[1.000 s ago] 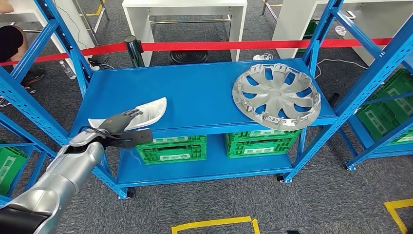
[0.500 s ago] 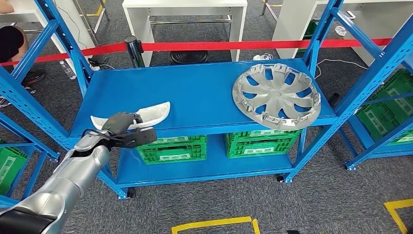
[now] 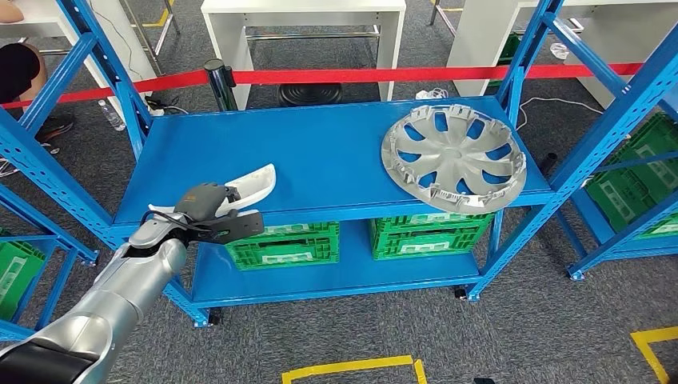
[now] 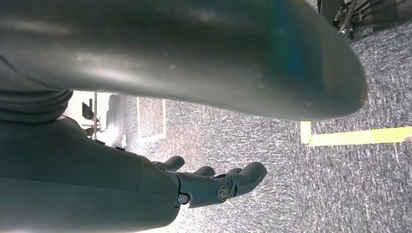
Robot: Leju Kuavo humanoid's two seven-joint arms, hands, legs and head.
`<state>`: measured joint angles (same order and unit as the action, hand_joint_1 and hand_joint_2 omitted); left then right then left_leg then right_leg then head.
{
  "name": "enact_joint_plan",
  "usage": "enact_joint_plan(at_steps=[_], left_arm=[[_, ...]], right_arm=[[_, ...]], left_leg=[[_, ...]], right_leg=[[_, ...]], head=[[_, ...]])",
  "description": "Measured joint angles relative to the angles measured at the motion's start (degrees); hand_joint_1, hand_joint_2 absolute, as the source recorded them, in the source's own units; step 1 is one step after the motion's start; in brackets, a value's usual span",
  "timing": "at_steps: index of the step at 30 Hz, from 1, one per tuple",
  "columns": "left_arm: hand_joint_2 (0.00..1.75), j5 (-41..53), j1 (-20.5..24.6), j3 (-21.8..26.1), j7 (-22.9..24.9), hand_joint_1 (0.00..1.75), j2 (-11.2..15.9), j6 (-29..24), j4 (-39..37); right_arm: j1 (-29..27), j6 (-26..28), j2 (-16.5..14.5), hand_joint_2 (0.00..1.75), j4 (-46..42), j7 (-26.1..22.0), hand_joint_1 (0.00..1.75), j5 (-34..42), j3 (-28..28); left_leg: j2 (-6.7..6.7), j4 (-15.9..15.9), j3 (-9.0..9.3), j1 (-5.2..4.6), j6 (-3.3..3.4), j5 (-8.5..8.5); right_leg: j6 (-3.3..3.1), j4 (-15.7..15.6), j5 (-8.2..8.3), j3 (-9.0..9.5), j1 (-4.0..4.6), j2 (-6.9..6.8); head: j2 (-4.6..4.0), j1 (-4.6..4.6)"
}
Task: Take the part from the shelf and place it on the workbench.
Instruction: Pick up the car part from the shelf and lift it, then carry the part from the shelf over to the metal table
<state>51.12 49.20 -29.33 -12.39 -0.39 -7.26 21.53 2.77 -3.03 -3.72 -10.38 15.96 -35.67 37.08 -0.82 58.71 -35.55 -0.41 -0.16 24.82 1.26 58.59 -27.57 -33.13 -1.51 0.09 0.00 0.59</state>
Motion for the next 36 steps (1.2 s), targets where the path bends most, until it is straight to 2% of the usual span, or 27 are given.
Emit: enact_joint_plan(at_steps=[6,10,13,17,22,28,30,32,33,34,36], left_arm=[[1.75,-0.3,-0.1,-0.3,-1.7,1.75,-0.5,-1.6,0.0],[1.75,-2.1,-0.6,-0.5,-4.2,1.75,-1.1,-4.6,0.0],[1.75,-7.0,-1.2,-0.2,-8.0,1.75,-1.9,-6.0,0.5],[1.75,-17.2,-1.5,1.9,-12.9,1.75,-3.0,-4.3,3.5],[1.75,-31.0,-2.4,5.1,-13.8,1.75,-2.7,-1.7,16.3],[1.75,-44.1,-6.7,7.6,-13.7,1.75,0.4,1.7,37.9],[1.75,-47.1,-8.6,8.5,-14.3,1.75,1.5,2.5,44.1],[1.75,-48.6,-10.4,9.1,-14.9,1.75,2.2,2.7,49.1],[1.75,-49.0,-11.2,9.4,-15.1,1.75,2.5,2.7,51.3],[1.75,-49.2,-12.1,9.6,-15.3,1.75,2.6,2.7,53.3],[1.75,-49.4,-14.0,9.9,-15.6,1.75,2.9,2.4,56.7]], right_arm=[[0.0,0.1,0.0,0.00,0.0,0.0,0.00,0.0,0.3],[0.0,0.1,0.0,0.00,0.0,0.0,0.00,0.0,0.5],[0.0,0.1,0.0,0.00,0.0,0.0,0.00,0.0,0.7],[0.1,0.1,0.0,0.00,0.0,0.0,0.00,-0.2,1.2],[0.0,0.1,0.0,0.00,0.0,0.0,0.00,-0.7,1.6],[-0.2,0.1,0.0,0.00,0.0,0.0,0.00,-1.2,2.1],[-0.2,0.1,0.0,0.00,0.0,0.0,0.00,-1.2,2.4],[-0.3,0.1,-0.1,0.00,0.0,0.0,0.00,-1.3,2.6],[-0.3,0.1,-0.1,0.00,0.0,0.0,0.00,-1.4,2.7],[-0.3,0.1,-0.1,0.00,0.0,0.0,0.00,-1.5,2.7],[-0.4,0.0,-0.1,0.00,0.0,0.0,0.00,-1.8,2.8]], left_leg=[[-0.01,0.0,0.00,0.00,0.00,0.00],[-0.01,0.0,0.00,0.00,0.00,0.00],[-0.01,0.0,-0.02,0.00,0.00,0.00],[0.00,0.0,-0.03,0.00,0.00,0.00],[0.00,0.0,-0.05,0.00,0.00,0.00],[0.02,-0.1,-0.05,0.00,0.00,0.01],[0.04,0.0,-0.03,-0.23,0.41,0.09],[0.16,-1.2,0.57,-0.22,1.14,-0.53],[0.26,-2.0,0.98,-0.06,1.48,-1.07],[0.37,-2.7,1.23,0.08,1.69,-1.52],[0.48,-2.9,1.05,0.10,1.89,-1.84]], right_leg=[[0.00,0.0,0.00,0.00,0.00,0.00],[0.00,0.0,0.00,0.00,-0.01,0.00],[0.00,0.0,0.00,-0.01,-0.01,-0.01],[0.01,0.0,0.01,-0.05,-0.01,0.00],[0.01,0.0,0.01,-0.06,0.00,0.01],[0.02,0.0,-0.04,-0.09,0.00,0.03],[0.45,-0.4,0.16,0.09,-0.26,0.00],[0.98,-0.7,0.12,0.42,-0.45,-0.03],[0.99,0.1,-0.74,0.19,-0.36,-0.04],[0.90,2.1,-2.38,-0.57,-0.27,-0.03],[0.73,9.1,-6.66,-3.42,-0.15,-0.01]], head=[[0.00,0.00],[0.00,0.00],[-0.01,0.00],[0.00,0.00],[-0.01,0.00],[0.00,0.01],[0.00,0.03],[0.00,0.03],[0.00,-0.02],[0.00,-0.06],[0.00,-0.10]])
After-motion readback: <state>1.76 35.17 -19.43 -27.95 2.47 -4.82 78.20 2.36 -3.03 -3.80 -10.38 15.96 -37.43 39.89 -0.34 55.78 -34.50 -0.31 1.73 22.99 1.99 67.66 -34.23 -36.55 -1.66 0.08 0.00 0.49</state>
